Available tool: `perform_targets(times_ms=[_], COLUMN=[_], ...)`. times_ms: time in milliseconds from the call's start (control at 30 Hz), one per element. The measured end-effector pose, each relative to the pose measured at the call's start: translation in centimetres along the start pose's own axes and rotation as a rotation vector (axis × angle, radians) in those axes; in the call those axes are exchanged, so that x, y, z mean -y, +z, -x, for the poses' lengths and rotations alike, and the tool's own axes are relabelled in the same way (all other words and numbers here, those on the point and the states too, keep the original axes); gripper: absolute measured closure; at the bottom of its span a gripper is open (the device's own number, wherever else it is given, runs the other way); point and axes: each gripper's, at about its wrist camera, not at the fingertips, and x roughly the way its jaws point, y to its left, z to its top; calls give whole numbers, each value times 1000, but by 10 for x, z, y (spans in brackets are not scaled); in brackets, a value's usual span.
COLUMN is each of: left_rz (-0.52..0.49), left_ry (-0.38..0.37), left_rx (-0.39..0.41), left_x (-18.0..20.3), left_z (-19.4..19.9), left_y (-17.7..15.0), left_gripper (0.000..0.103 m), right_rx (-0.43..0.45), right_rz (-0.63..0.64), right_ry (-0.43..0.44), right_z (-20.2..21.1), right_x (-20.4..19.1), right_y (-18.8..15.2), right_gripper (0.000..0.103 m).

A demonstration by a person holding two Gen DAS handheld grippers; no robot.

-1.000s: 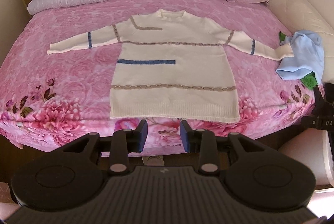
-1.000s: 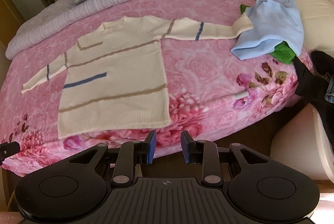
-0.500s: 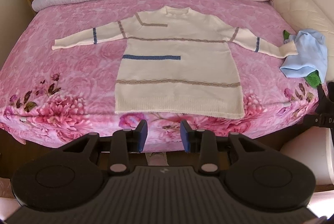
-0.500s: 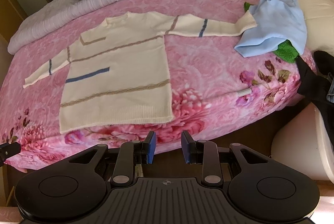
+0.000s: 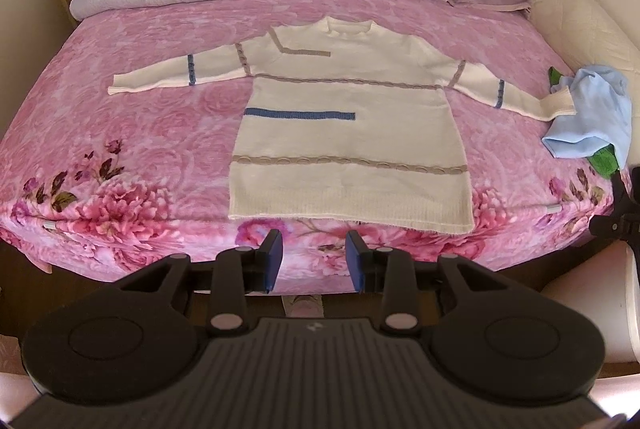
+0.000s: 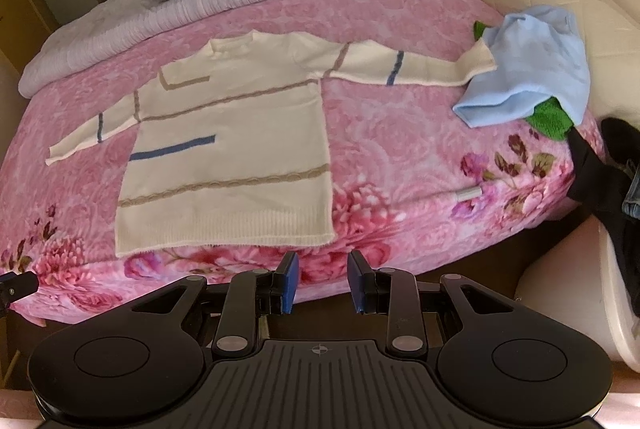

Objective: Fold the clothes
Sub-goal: 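Release the sweater and raise both grippers above the flat sweater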

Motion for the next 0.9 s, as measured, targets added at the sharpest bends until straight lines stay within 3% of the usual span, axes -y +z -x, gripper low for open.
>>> perform_targets(times_ms=[900], left_rz=[45], left_ry=[47], left_rx=[-23], left_x=[-21], left_z=[-5], left_y=[-3], left_gripper=[73], right_rx=[-20], right_rz=[66], right_ry=[35], right_z=[-14], right_x=[-29], right_y=[13], right_gripper=[72])
